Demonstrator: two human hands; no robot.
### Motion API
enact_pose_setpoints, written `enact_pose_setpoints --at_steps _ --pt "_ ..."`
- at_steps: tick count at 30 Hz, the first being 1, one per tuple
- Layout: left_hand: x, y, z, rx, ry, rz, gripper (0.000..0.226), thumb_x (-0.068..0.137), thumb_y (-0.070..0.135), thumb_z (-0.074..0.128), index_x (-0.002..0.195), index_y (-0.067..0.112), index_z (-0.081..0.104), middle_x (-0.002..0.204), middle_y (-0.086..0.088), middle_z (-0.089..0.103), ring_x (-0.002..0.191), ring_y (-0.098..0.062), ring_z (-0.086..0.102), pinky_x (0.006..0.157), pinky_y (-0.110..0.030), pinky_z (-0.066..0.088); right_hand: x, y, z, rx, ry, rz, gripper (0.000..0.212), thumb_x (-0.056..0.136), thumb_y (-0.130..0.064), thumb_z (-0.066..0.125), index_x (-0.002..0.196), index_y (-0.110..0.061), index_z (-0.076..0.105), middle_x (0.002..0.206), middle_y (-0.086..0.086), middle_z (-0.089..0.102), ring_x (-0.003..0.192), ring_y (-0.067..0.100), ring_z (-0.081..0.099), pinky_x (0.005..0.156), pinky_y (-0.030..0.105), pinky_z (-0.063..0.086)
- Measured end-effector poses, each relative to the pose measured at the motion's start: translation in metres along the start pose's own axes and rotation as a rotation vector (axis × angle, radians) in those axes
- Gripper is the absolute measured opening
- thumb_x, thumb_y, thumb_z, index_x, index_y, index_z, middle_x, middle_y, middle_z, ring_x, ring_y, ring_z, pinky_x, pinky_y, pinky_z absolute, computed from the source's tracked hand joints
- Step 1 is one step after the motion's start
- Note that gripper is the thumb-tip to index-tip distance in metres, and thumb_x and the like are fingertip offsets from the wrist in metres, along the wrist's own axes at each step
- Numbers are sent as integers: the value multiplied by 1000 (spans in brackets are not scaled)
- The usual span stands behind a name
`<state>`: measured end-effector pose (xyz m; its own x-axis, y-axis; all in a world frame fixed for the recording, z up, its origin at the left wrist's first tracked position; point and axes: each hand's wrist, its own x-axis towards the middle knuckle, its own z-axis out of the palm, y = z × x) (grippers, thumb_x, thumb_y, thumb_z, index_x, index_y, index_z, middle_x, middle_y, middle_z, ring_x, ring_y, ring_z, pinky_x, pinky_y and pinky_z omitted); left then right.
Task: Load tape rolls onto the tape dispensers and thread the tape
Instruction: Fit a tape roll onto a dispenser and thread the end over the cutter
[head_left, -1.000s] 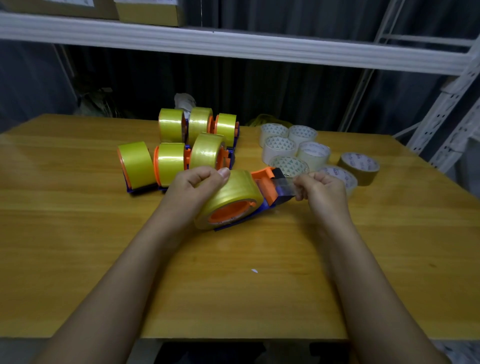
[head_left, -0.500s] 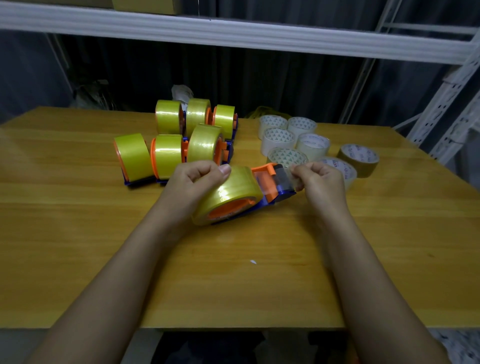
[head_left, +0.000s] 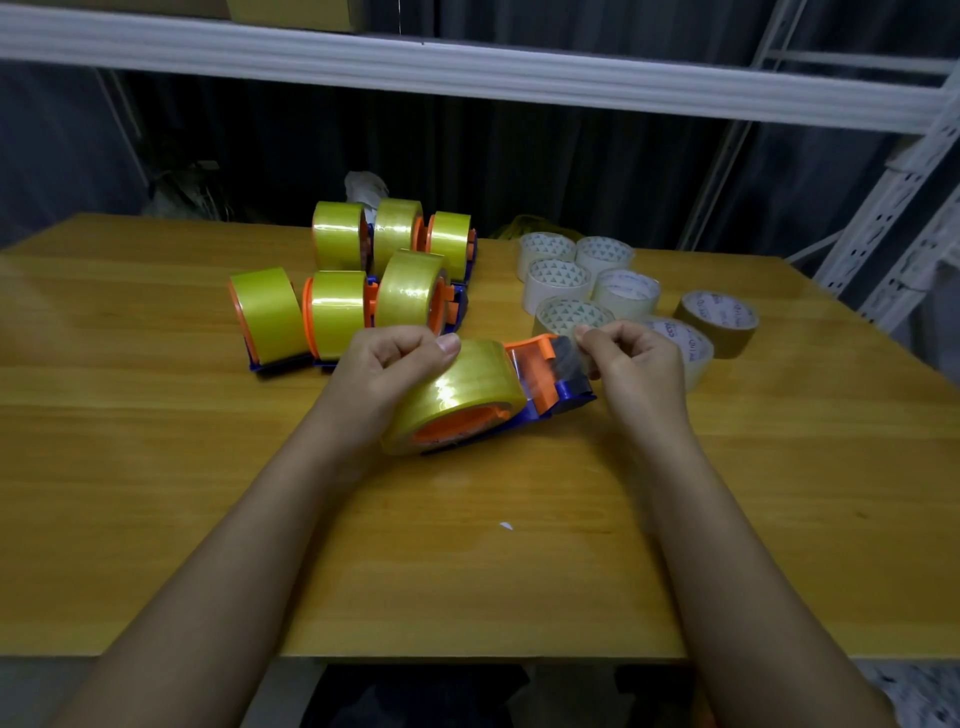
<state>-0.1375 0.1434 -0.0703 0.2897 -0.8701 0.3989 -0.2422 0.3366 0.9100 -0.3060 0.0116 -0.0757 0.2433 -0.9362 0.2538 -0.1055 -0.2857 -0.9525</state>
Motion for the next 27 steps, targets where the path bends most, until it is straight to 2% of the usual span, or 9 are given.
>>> enact_pose_setpoints --at_steps 5,9,16,22,27 --pt "0 -1 -1 -21 6 -14 38 79 43 59 59 11 55 54 1 46 51 -12 44 51 -19 37 -1 1 1 -26 4 -37 21 92 -24 63 76 -9 65 74 4 63 70 9 58 60 13 47" --pt "0 0 -1 -44 8 -27 35 78 42 59 58 15 57 53 2 48 50 -11 47 50 -19 38 -1 1 2 -31 -7 -41 22 93 -26 62 78 -10 66 81 10 67 75 13 60 68 23 49" --pt "0 -1 -1 -57 11 -21 33 78 41 60 56 16 57 52 2 48 49 -11 46 50 -19 37 -2 1 3 -28 -1 -70 20 93 -25 62 74 -15 63 71 -4 61 63 -2 54 57 10 44" --pt "0 -3 -1 -77 6 -31 40 77 42 60 62 5 56 54 0 51 51 -13 50 50 -19 40 -2 3 4 -33 -3 -108 20 93 -25 61 73 -20 62 69 -7 59 59 -5 52 56 11 44" --pt "0 -3 -1 -83 12 -35 33 76 43 60 58 16 59 54 2 53 51 -11 53 51 -18 42 -1 3 4 -39 -11 -123 20 93 -24 61 74 -21 62 68 -8 58 59 -5 51 57 11 44"
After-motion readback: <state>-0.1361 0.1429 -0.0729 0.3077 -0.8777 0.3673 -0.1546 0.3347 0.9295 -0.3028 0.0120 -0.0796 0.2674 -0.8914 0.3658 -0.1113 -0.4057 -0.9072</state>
